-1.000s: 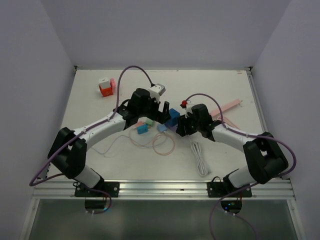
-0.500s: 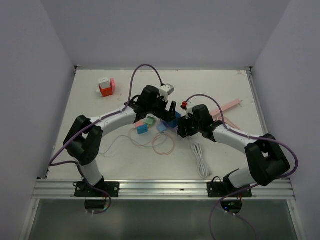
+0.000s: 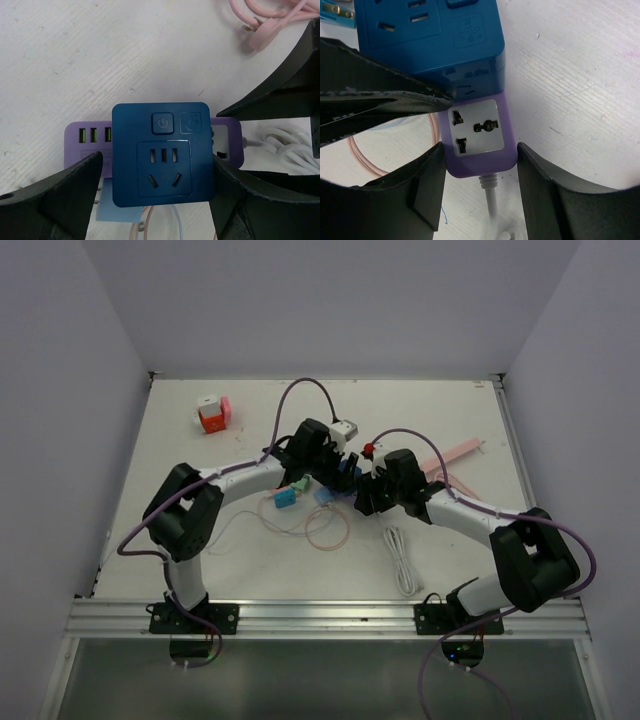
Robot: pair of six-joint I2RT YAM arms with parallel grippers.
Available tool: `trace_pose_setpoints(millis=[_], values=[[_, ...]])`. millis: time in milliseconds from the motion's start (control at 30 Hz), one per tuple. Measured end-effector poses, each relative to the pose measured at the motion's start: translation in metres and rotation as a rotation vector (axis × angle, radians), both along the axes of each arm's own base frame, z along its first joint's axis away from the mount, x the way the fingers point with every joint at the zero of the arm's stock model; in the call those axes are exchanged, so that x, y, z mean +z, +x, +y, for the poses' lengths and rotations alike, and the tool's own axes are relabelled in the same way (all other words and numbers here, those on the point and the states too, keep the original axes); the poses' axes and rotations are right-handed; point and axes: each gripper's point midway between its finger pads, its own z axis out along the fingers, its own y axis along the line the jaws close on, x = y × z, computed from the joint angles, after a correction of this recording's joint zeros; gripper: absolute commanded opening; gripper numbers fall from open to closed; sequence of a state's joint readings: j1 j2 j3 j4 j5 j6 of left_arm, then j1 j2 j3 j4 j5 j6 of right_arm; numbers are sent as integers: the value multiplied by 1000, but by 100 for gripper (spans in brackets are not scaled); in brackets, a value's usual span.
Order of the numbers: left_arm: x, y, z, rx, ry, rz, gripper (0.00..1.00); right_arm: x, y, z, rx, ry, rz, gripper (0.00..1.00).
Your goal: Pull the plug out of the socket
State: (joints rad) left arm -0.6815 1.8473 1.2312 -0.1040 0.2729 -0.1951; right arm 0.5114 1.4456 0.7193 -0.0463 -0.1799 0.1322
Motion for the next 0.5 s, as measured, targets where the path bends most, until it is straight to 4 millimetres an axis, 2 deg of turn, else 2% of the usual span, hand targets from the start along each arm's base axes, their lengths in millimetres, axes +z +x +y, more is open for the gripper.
trace_pose_setpoints(millis=[233,267,333,367,433,467,500], values=[[-1,3,-11,-17,-9,2,65,0,0,0,2,-1,-1,2],[0,3,-12,-21,-10,-1,56,0,0,0,1,-1,0,4],[0,3,-14,-25,-11,-6,46,0,0,0,-1,0,-1,8],[0,3,-14,-27,-12,-7,34,0,0,0,-1,-1,1,19],[0,3,-14,-29,-12,-7,23,0,0,0,-2,0,2,31],[0,3,-14,-30,-12,-8,13,0,0,0,-4,2,3,42],[0,3,-14,-32,-15,-11,8,0,0,0,-6,3,3,47]])
